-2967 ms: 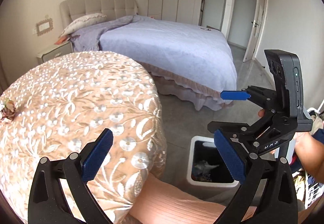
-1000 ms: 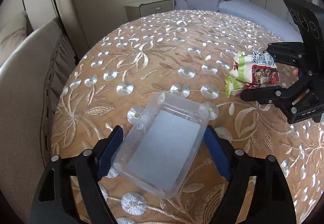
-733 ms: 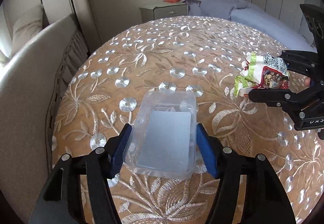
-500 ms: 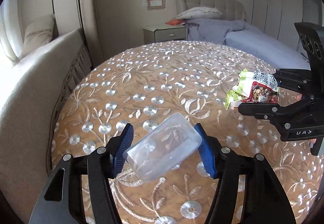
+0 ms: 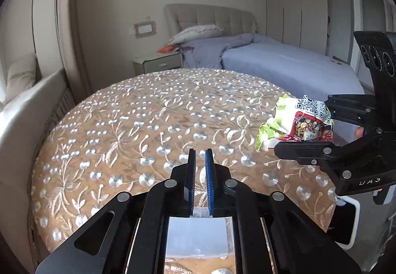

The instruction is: Collect trash

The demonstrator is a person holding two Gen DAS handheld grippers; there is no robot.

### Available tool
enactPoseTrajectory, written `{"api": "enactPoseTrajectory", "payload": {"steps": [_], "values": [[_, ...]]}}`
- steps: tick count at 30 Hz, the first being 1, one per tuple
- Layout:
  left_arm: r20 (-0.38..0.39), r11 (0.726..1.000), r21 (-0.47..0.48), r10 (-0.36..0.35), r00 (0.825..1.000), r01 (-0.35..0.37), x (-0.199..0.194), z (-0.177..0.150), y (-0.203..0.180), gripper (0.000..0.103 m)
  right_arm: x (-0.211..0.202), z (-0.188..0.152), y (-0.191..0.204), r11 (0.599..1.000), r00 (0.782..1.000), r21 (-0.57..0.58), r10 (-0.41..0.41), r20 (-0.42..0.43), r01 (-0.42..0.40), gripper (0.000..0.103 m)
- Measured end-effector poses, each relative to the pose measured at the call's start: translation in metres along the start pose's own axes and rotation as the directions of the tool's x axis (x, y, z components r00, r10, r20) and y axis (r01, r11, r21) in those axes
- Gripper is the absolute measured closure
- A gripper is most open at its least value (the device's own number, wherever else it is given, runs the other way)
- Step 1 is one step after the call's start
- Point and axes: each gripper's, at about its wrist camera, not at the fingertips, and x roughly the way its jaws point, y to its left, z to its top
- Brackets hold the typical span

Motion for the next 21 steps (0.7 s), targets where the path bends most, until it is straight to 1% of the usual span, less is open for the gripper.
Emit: {"api": "enactPoseTrajectory", "payload": {"steps": [2, 5, 10, 12, 13, 14, 15, 16, 17, 19, 21], "values": [[-0.005, 1.000, -0.006, -0.011, 1.000, 0.011, -0.002, -0.001, 0.000, 0.096, -0.013, -0.012, -0.008, 1.000, 1.000, 0.017, -0.021, 0.001, 0.021, 0.043], [-0.027, 1.000, 0.004, 0.015, 1.000, -0.015, -0.006, -0.005, 0.000, 0.096, -0.026, -0.029, -0.017, 0.998, 0.999, 0.041, -0.043, -0.001, 0.043, 0.043], [-0.088, 1.000, -0.015, 0.022, 0.996, -0.023, -0.011, -0.031, -0.005, 0.095, -0.029, -0.049, -0.022, 0.996, 1.000, 0.082, -0.024, -0.005, 0.024, 0.043], [-0.088, 0.999, -0.031, 0.024, 0.996, -0.027, -0.013, -0.040, -0.007, 0.094, -0.027, -0.055, -0.023, 0.995, 1.000, 0.095, -0.013, -0.009, 0.014, 0.043], [-0.095, 0.998, -0.045, 0.029, 0.995, -0.034, -0.012, -0.043, -0.005, 0.086, -0.025, -0.057, -0.023, 0.995, 1.000, 0.100, -0.009, -0.011, 0.010, 0.042], [-0.102, 0.997, -0.067, 0.039, 0.994, -0.046, -0.011, -0.046, -0.003, 0.074, -0.024, -0.060, -0.024, 0.994, 1.000, 0.107, -0.006, -0.010, 0.007, 0.042], [-0.099, 0.994, -0.090, 0.049, 0.994, -0.058, -0.013, -0.048, -0.001, 0.043, -0.025, -0.062, -0.023, 0.993, 1.000, 0.114, 0.001, -0.010, 0.001, 0.042], [-0.091, 0.991, -0.111, 0.068, 0.994, -0.078, -0.015, -0.051, -0.001, 0.016, -0.025, -0.063, -0.023, 0.993, 1.000, 0.122, 0.007, -0.009, -0.006, 0.042], [-0.083, 0.988, -0.126, 0.085, 0.993, -0.095, -0.018, -0.053, -0.002, 0.012, -0.025, -0.065, -0.023, 0.992, 1.000, 0.127, 0.010, -0.007, -0.009, 0.042], [-0.073, 0.986, -0.130, 0.096, 0.993, -0.105, -0.020, -0.057, -0.008, 0.010, -0.025, -0.068, -0.023, 0.991, 1.000, 0.133, 0.015, -0.008, -0.014, 0.042], [-0.097, 0.979, -0.128, 0.148, 0.984, -0.160, -0.012, -0.061, -0.011, 0.006, -0.024, -0.070, -0.024, 0.990, 1.000, 0.140, 0.019, -0.009, -0.018, 0.042]]}}
